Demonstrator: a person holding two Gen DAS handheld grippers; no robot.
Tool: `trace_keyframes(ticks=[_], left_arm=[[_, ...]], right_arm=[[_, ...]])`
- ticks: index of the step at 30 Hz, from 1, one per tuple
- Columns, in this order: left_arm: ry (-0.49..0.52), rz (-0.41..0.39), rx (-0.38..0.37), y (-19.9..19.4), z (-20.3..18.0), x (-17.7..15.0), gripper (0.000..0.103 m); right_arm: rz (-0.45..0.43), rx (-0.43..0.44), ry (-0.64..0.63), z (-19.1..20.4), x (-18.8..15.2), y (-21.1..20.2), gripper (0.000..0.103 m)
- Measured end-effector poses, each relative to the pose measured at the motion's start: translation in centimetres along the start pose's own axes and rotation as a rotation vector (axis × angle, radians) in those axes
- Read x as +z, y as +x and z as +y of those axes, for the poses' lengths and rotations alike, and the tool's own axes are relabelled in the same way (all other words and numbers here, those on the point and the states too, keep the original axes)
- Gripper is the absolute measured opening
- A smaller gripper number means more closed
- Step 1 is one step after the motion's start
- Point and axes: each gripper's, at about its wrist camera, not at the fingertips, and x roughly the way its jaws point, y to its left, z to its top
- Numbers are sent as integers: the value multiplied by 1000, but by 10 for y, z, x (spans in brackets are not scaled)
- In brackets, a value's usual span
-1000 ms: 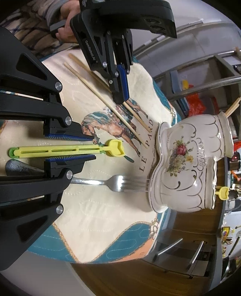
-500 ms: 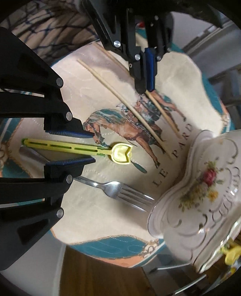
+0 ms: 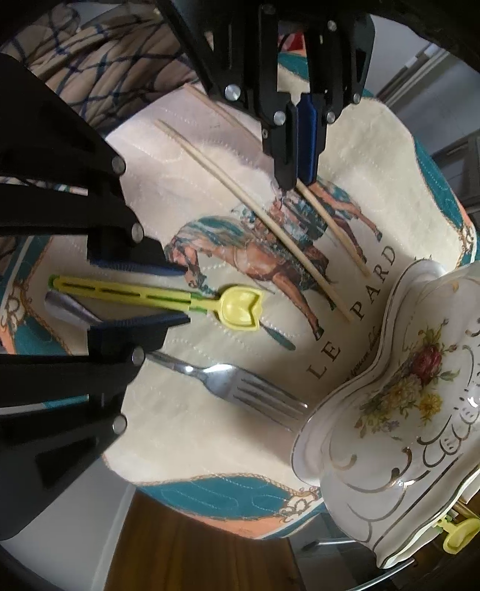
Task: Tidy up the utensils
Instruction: 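Grasp another wooden chopstick with the left tool while the right tool grasps the second yellow spoon, then lift the chopstick with the left tool over the pot while the right tool carries the yellow spoon there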
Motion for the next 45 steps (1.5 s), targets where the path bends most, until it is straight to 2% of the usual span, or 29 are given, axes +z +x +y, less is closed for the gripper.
trace_keyframes(ticks=[2, 5, 7, 10, 21, 26, 32, 35, 39, 45], left_arm=[[-5, -13, -2, 0, -1, -2, 9], [-4, -39, 9, -1, 0, -7, 7], [0, -72, 24, -8, -3, -16, 5], [-18, -135, -4, -21, -1, -24, 5], [-85, -315, -81, -62, 12, -31, 5], [-88, -433, -123, -88, 6, -24, 5], [-90, -573, -151, -108, -2, -14, 5], [-84, -644, -141, -111, -3, -4, 5], [-95, -697, -135, -112, 0, 10, 5], [-73, -820, -85, -123, -1, 31, 5]], right_arm=[[-20, 9, 8, -1, -4, 0, 11], [-61, 17, 28, -2, -10, -1, 11], [-92, 47, 38, -8, -16, -6, 11], [-155, 102, 64, -15, -22, -13, 11], [-460, 321, 198, -52, -50, -35, 11], [-593, 388, 243, -52, -66, -45, 11], [-732, 397, 259, -60, -78, -66, 11], [-791, 384, 258, -60, -77, -72, 11], [-858, 361, 261, -64, -72, -73, 11], [-956, 336, 272, -79, -63, -89, 11]])
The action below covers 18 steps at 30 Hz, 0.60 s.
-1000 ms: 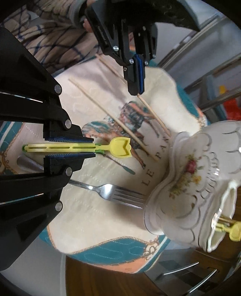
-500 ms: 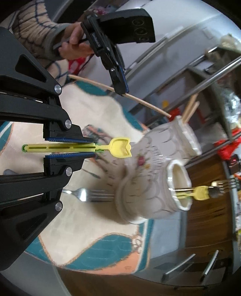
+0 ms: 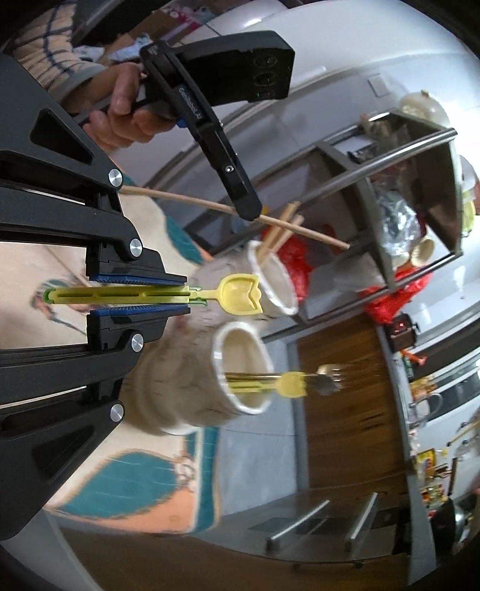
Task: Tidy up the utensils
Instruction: 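Lift the chopstick with the left tool over the pot while the right tool carries the yellow spoon there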
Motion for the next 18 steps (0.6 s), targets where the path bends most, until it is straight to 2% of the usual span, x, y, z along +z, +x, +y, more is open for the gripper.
trace_keyframes(ticks=[6, 13, 18], left_arm=[[30, -119, 30, 9, -4, 32, 5], [60, -234, 58, 22, -9, 58, 6], [102, -353, 129, 26, -15, 71, 6]], right_arm=[[-102, 7, -12, -7, 27, 3, 11], [-173, -9, -46, -12, 47, 12, 11], [-218, -31, -61, -16, 58, 15, 11]])
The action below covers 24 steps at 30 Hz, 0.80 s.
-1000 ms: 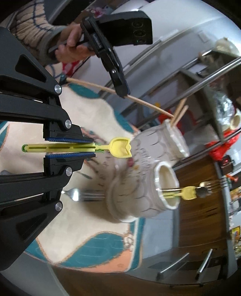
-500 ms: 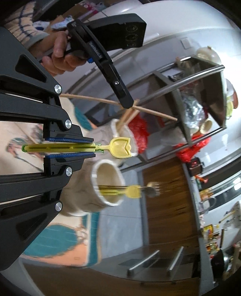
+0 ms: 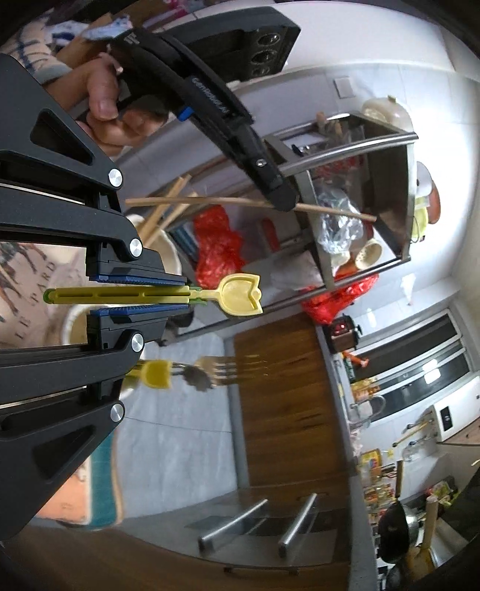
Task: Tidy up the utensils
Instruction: 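Lift the chopstick with the left tool over the pot while the right tool carries the yellow spoon there, then open the left tool to drop the chopstick in the pot while the right tool releases the spoon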
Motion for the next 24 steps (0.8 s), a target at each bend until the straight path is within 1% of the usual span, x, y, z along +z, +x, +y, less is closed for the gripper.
trace_keyframes(ticks=[2, 4, 7, 10, 13, 17, 24], left_arm=[[13, -36, 27, 5, -2, -1, 6], [18, -53, 50, 9, -4, -6, 6], [32, -51, 74, 17, -6, -17, 6], [47, -46, 92, 19, -9, -27, 6], [102, -41, 109, 19, -19, -37, 6], [133, -19, 121, 19, -24, -53, 6], [140, 34, 130, 17, -24, -71, 6]], right_arm=[[-19, -17, -8, -2, 2, 2, 11], [-36, -28, -12, -4, 3, 4, 11], [-67, -60, -30, -7, 2, 8, 11], [-74, -98, -57, -7, -3, 14, 11], [-53, -118, -80, -7, -11, 22, 11], [-24, -134, -122, 0, -19, 25, 11], [12, -146, -131, 3, -29, 21, 11]])
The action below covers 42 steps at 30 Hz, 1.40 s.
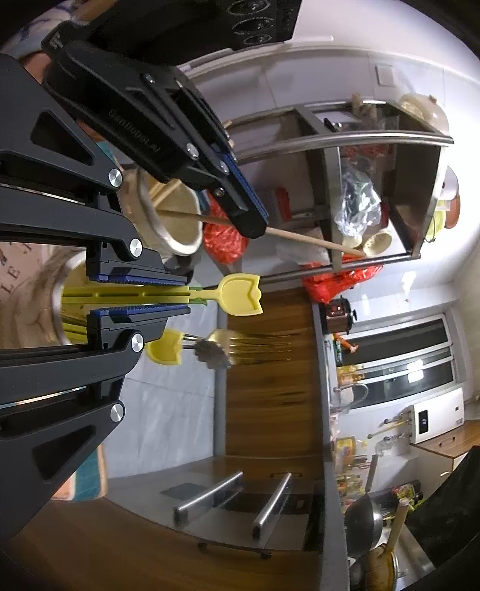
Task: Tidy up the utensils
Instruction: 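Open the left tool to drop the chopstick in the pot while the right tool releases the spoon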
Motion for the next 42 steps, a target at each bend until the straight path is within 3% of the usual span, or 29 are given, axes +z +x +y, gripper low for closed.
trace_keyframes(ticks=[23, 42], left_arm=[[-20, 171, 68, 1, 4, -17, 6], [-11, 162, 56, -2, 7, -15, 6]], right_arm=[[137, -57, 14, -3, -15, 11, 11], [129, -70, -2, 0, -15, 8, 15]])
